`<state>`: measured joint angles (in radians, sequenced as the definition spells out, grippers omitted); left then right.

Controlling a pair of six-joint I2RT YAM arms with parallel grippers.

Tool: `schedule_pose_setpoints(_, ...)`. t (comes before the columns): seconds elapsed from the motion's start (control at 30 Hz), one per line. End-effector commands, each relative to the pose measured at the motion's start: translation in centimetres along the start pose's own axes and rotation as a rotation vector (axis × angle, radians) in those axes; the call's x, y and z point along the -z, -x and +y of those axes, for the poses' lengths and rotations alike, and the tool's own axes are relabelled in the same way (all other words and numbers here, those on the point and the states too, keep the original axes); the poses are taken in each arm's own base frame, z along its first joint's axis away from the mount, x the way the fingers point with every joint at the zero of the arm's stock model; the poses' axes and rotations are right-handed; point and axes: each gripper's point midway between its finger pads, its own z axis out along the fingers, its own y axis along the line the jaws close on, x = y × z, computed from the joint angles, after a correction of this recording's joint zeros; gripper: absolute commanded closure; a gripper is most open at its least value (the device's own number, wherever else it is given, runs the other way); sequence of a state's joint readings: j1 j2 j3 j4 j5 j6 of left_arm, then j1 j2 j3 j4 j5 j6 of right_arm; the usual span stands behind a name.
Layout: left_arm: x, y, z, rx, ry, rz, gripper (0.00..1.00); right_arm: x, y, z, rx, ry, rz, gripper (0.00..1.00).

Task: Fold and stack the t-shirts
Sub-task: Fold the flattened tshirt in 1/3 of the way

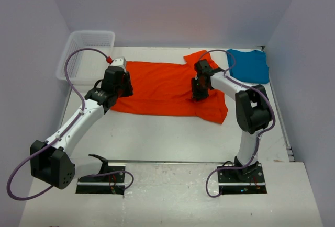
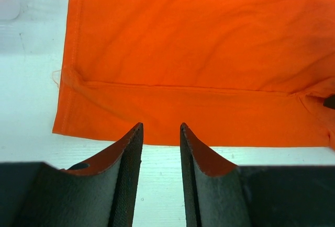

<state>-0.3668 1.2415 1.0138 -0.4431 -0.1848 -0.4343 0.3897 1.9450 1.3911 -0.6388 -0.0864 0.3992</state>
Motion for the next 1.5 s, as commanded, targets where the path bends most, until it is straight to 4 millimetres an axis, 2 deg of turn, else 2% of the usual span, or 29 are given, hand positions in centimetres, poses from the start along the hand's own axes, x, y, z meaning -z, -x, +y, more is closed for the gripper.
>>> schedule_pose_setpoints(0.0,0.8,0.9,-0.4,-0.017,-0.028,-0.027,0.64,1.0,2.3,0.3,0.005,-0.017,-0.063,0.72)
schedule_pose_setpoints(0.07,0.8,0.7,-0.3,-0.018,-0.028,-0.023,0.64,1.1,2.7,0.3,0.011,-0.027,-0.065,0.83)
schedule_pose_setpoints(0.1,0.8,0.5,-0.4,-0.020,-0.032,-0.017,0.64,1.1,2.8,0.3,0.011,-0.029,-0.064,0.95)
schedule_pose_setpoints(0.13,0.8,0.4,-0.3,-0.021,-0.032,-0.015,0.64,1.0,2.9,0.3,0.014,-0.031,-0.065,1.00)
schedule_pose_setpoints(0.23,0.8,0.3,-0.3,-0.023,-0.033,-0.013,0.63,0.5,3.7,0.2,0.021,-0.047,-0.068,1.00)
schedule_pose_setpoints(0.27,0.8,0.2,-0.3,-0.024,-0.034,-0.013,0.63,0.8,4.8,0.5,0.022,-0.045,-0.090,1.00)
schedule_pose_setpoints(0.33,0.8,0.1,-0.2,-0.028,-0.032,-0.011,0.62,-0.5,5.3,0.3,0.030,-0.062,-0.076,0.98)
schedule_pose_setpoints(0.37,0.7,-0.2,-0.1,-0.030,-0.031,-0.005,0.62,0.0,7.3,0.8,0.038,-0.054,-0.111,0.82)
schedule_pose_setpoints(0.43,0.6,-0.5,0.3,-0.032,-0.011,0.005,0.62,-1.4,8.2,-0.1,0.038,-0.107,-0.093,0.57)
schedule_pose_setpoints(0.47,0.5,-0.7,0.5,-0.030,-0.001,0.010,0.60,-0.8,9.9,0.2,0.047,-0.107,-0.133,0.38)
schedule_pose_setpoints(0.57,0.3,-1.3,1.0,-0.032,0.022,0.022,0.58,1.1,12.3,0.7,0.066,-0.117,-0.207,0.06)
schedule_pose_setpoints(0.63,0.0,-1.8,1.3,-0.035,0.034,0.025,0.58,3.9,12.8,0.9,0.057,-0.114,-0.252,0.04)
schedule_pose_setpoints(0.7,-0.5,-2.3,1.6,-0.044,0.048,0.041,0.59,5.8,11.2,0.8,0.033,-0.105,-0.242,0.04)
schedule_pose_setpoints(0.73,-0.7,-2.6,1.7,-0.046,0.052,0.052,0.59,6.6,10.5,1.1,0.023,-0.088,-0.253,0.05)
schedule_pose_setpoints(0.77,-1.3,-3.1,1.8,-0.052,0.063,0.075,0.60,7.9,7.5,1.5,0.030,-0.043,-0.239,0.05)
schedule_pose_setpoints(0.83,-1.9,-3.4,1.5,-0.050,0.057,0.098,0.62,8.9,6.1,2.0,0.034,0.002,-0.294,0.11)
schedule_pose_setpoints(0.87,-2.5,-3.9,1.5,-0.051,0.062,0.122,0.69,9.4,4.0,1.3,0.027,0.014,-0.291,0.25)
schedule_pose_setpoints(0.9,-2.8,-3.7,1.0,-0.046,0.045,0.128,0.76,9.5,3.4,1.3,0.031,0.031,-0.290,0.48)
schedule_pose_setpoints(0.93,-3.2,-3.8,0.9,-0.040,0.047,0.137,0.86,9.5,3.0,1.1,0.029,0.030,-0.294,0.99)
schedule_pose_setpoints(0.97,-3.9,-4.4,0.9,-0.037,0.055,0.168,1.00,9.2,2.3,0.6,0.025,0.016,-0.277,1.00)
schedule_pose_setpoints(1.0,-4.3,-3.7,0.1,-0.029,0.031,0.169,1.00,8.9,1.8,0.5,0.033,0.015,-0.255,1.00)
schedule_pose_setpoints(1.07,-5.6,-4.2,-0.2,-0.029,0.038,0.208,1.00,8.3,1.1,0.6,0.030,0.025,-0.224,1.00)
schedule_pose_setpoints(1.1,-5.9,-3.2,-0.8,-0.023,0.026,0.203,1.00,8.1,0.9,0.6,0.028,0.026,-0.217,1.00)
schedule_pose_setpoints(1.13,-6.2,-3.1,-0.9,-0.028,0.031,0.213,0.95,7.9,0.7,0.9,0.032,0.047,-0.204,1.00)
schedule_pose_setpoints(1.17,-7.1,-3.8,-0.7,-0.035,0.048,0.247,0.83,7.7,0.5,1.1,0.030,0.056,-0.199,1.00)
schedule_pose_setpoints(1.2,-7.5,-3.0,-1.0,-0.037,0.051,0.236,0.80,7.3,0.3,1.0,0.026,0.056,-0.192,1.00)
schedule_pose_setpoints(1.23,-8.5,-3.7,-0.8,-0.043,0.068,0.263,0.79,7.0,0.3,1.3,0.027,0.072,-0.185,1.00)
schedule_pose_setpoints(1.4,-10.1,-4.6,-0.6,-0.050,0.094,0.310,0.82,4.6,-0.4,1.0,-0.001,0.056,-0.119,1.00)
schedule_pose_setpoints(1.47,-10.3,-5.4,-0.5,-0.051,0.093,0.325,0.89,4.0,-0.5,1.1,-0.005,0.054,-0.104,1.00)
